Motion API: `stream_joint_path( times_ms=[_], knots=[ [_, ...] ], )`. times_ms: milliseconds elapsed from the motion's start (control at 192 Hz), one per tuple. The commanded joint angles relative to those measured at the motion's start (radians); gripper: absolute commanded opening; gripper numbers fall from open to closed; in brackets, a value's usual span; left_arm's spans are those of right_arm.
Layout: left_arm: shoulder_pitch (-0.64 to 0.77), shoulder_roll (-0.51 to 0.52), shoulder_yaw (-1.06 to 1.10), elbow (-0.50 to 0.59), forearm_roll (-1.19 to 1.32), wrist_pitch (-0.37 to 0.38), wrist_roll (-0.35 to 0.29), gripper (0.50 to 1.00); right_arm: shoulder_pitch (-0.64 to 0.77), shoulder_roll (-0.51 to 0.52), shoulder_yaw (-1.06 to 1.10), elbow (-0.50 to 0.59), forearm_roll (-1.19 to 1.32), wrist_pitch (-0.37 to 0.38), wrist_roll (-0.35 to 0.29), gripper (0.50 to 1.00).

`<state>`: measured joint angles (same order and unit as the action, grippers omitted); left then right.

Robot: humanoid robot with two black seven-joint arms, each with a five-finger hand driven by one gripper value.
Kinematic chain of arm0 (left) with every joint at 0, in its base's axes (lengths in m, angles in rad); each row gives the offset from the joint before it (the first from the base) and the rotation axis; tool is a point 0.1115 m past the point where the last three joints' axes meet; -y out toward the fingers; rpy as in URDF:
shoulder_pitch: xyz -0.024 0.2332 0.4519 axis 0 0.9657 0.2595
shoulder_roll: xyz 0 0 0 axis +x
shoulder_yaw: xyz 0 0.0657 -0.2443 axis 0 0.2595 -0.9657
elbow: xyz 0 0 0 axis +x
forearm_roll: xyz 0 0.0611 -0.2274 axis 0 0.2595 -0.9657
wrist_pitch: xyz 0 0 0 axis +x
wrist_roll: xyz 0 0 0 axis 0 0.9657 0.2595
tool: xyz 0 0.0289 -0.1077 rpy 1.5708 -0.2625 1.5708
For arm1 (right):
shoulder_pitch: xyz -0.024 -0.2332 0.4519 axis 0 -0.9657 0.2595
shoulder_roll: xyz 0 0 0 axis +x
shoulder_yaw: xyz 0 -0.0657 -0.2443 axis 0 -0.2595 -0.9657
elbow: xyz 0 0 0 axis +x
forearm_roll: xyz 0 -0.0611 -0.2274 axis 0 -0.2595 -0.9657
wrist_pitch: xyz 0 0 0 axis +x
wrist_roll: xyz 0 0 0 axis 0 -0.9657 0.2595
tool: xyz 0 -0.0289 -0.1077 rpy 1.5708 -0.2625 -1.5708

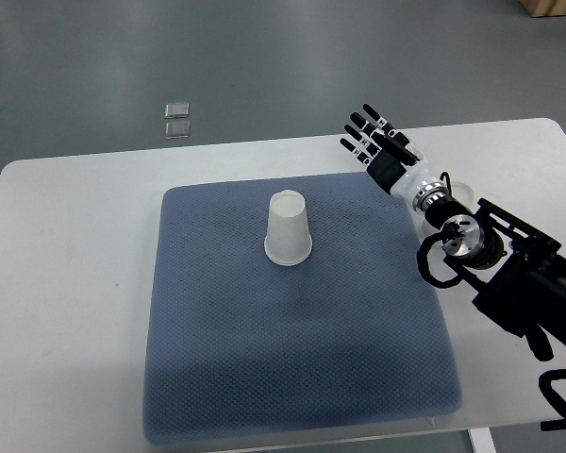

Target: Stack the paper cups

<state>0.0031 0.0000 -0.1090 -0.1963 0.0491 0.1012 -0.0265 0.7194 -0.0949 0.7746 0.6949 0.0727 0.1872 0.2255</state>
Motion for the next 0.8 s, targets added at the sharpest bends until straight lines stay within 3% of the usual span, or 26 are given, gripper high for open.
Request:
stream_joint_path(
  times_ms=[0,795],
  knots=[
    [0.0,0.0,0.0,0.0,0.0,0.0,0.0,1.0,0.0,0.0,0.0,0.0,0.001,0.002,0.0,0.915],
    [-0.005,0.0,0.003,-0.014,0.0,-0.005,0.002,1.0,0.018,-0.042,-0.041,0.021,-0.103,0.003,-0.025,0.915]
  ],
)
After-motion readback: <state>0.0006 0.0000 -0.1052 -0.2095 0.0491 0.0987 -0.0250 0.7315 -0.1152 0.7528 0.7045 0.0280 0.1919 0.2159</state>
